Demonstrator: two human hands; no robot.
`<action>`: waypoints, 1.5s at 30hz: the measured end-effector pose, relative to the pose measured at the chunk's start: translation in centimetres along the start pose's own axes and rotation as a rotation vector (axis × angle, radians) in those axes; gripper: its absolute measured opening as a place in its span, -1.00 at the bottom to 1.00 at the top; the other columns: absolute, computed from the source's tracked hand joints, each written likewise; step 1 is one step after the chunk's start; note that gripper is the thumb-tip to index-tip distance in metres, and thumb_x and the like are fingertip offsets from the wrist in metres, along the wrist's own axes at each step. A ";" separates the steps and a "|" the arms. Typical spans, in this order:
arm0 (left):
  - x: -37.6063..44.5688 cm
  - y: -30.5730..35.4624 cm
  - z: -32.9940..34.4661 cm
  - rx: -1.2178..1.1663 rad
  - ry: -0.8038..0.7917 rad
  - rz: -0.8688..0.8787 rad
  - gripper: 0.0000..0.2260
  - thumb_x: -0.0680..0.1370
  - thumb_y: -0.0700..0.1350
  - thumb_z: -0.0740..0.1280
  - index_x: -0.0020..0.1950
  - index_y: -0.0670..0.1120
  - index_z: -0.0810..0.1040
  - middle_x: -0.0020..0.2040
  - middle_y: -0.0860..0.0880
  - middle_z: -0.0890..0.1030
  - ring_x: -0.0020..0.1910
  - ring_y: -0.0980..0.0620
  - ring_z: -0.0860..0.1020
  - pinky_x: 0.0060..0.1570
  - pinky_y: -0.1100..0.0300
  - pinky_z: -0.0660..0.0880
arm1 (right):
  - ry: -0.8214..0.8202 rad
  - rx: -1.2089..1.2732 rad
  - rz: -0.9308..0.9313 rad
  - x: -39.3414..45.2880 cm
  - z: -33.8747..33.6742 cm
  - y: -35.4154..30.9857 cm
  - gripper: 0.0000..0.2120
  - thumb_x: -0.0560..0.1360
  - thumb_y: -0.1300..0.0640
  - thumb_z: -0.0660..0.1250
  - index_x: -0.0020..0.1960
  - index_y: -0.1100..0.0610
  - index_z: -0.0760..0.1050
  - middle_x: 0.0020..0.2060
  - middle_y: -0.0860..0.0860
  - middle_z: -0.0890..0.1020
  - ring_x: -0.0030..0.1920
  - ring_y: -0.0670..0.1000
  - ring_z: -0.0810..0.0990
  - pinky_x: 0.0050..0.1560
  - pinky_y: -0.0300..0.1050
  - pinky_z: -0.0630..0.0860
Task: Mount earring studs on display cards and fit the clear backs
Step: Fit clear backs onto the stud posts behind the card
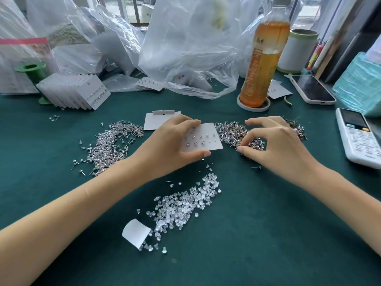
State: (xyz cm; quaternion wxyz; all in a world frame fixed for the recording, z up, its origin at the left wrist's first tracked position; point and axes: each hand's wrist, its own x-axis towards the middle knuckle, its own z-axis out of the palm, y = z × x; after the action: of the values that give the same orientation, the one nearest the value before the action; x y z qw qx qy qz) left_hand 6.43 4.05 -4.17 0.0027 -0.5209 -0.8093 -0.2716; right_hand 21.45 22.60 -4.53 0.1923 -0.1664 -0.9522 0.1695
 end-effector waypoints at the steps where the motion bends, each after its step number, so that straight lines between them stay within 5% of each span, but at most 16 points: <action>1: 0.0 0.0 0.0 0.000 -0.010 -0.001 -0.35 0.39 0.14 0.44 0.39 -0.10 0.40 0.27 0.02 0.45 0.15 0.23 0.36 0.11 0.64 0.10 | 0.003 -0.019 -0.002 0.0 0.1 0.0 -0.94 0.40 0.04 0.47 -0.22 0.01 0.65 0.20 0.01 0.58 0.27 0.05 0.39 0.32 -0.05 0.25; 10: -0.1 0.1 0.0 0.002 -0.060 -0.012 -0.35 0.40 0.17 0.41 0.41 -0.07 0.38 0.27 0.07 0.44 0.23 0.15 0.39 0.18 0.44 0.19 | -0.097 0.015 -0.053 -0.1 -0.9 0.2 -0.86 0.37 -0.07 0.42 -0.20 -0.01 0.67 0.16 -0.08 0.58 0.23 -0.07 0.38 0.29 -0.13 0.18; 15: -0.2 0.2 0.0 -0.001 -0.078 -0.016 -0.35 0.41 0.17 0.41 0.42 -0.07 0.37 0.28 0.06 0.43 0.24 0.14 0.38 0.21 0.39 0.23 | -0.091 -0.058 -0.120 -0.2 -0.7 0.0 -0.96 0.40 0.07 0.48 -0.22 0.00 0.66 0.13 -0.08 0.60 0.21 -0.02 0.41 0.23 -0.14 0.14; 20: -0.2 0.5 0.0 -0.005 -0.091 -0.011 -0.35 0.41 0.16 0.41 0.42 -0.07 0.36 0.29 0.06 0.43 0.26 0.14 0.37 0.24 0.37 0.23 | -0.104 0.164 -0.016 0.1 -0.6 -0.1 -0.94 0.42 0.10 0.47 -0.21 -0.04 0.65 0.04 -0.16 0.62 0.09 -0.12 0.46 0.06 -0.29 0.23; 25: -0.3 0.5 0.1 -0.018 -0.083 -0.003 -0.35 0.41 0.16 0.42 0.41 -0.07 0.37 0.29 0.06 0.43 0.25 0.14 0.37 0.21 0.37 0.23 | 0.000 0.411 0.171 1.0 -2.0 1.0 -0.95 0.42 0.12 0.48 -0.21 0.02 0.66 -0.24 -0.16 0.67 -0.38 -0.28 0.51 -0.28 -0.49 0.39; 28: -0.3 0.7 0.1 -0.047 -0.072 0.019 -0.36 0.40 0.15 0.42 0.40 -0.06 0.38 0.27 0.08 0.43 0.23 0.16 0.38 0.20 0.40 0.24 | 0.088 0.373 0.279 1.7 -3.3 3.0 -0.96 0.43 0.11 0.48 -0.20 0.02 0.66 -0.31 -0.12 0.66 -0.43 -0.33 0.48 -0.39 -0.57 0.33; 31: -0.2 1.3 0.5 -0.096 -0.065 0.048 -0.38 0.39 0.14 0.44 0.39 -0.04 0.40 0.25 0.11 0.44 0.20 0.20 0.39 0.17 0.49 0.23 | 0.131 0.305 0.351 1.9 -4.4 4.8 -0.96 0.44 0.15 0.46 -0.19 0.07 0.66 -0.31 -0.08 0.65 -0.40 -0.24 0.50 -0.44 -0.55 0.33; 34: 0.0 2.0 1.2 -0.126 -0.076 0.060 -0.38 0.38 0.14 0.44 0.39 -0.02 0.40 0.26 0.13 0.43 0.20 0.23 0.39 0.18 0.52 0.21 | 0.113 0.286 0.417 2.0 -4.6 5.9 -0.92 0.45 0.14 0.45 -0.19 0.14 0.66 -0.25 0.06 0.68 -0.24 -0.03 0.52 -0.29 -0.32 0.41; 38: 1.1 3.2 2.3 -0.147 -0.079 0.080 -0.38 0.39 0.16 0.44 0.39 0.02 0.39 0.28 0.15 0.42 0.25 0.19 0.39 0.27 0.31 0.29 | 0.134 0.281 0.490 2.2 -4.4 6.7 -0.92 0.43 0.13 0.47 -0.21 0.11 0.64 -0.23 0.10 0.69 -0.22 -0.01 0.54 -0.24 -0.25 0.39; 45: 4.0 5.6 3.6 -0.205 -0.075 0.122 -0.38 0.39 0.17 0.44 0.39 0.02 0.39 0.28 0.15 0.42 0.23 0.19 0.39 0.19 0.35 0.29 | 0.160 0.247 0.544 2.4 -4.0 7.5 -0.89 0.42 0.11 0.49 -0.27 0.04 0.60 -0.31 -0.01 0.65 -0.23 -0.01 0.58 -0.12 -0.13 0.46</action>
State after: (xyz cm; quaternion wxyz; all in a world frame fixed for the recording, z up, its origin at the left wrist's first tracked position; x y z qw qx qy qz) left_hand 10.32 10.78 -3.69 -0.0641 -0.5765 -0.7435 -0.3326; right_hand 22.93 31.22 -3.23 0.2331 -0.4033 -0.8267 0.3156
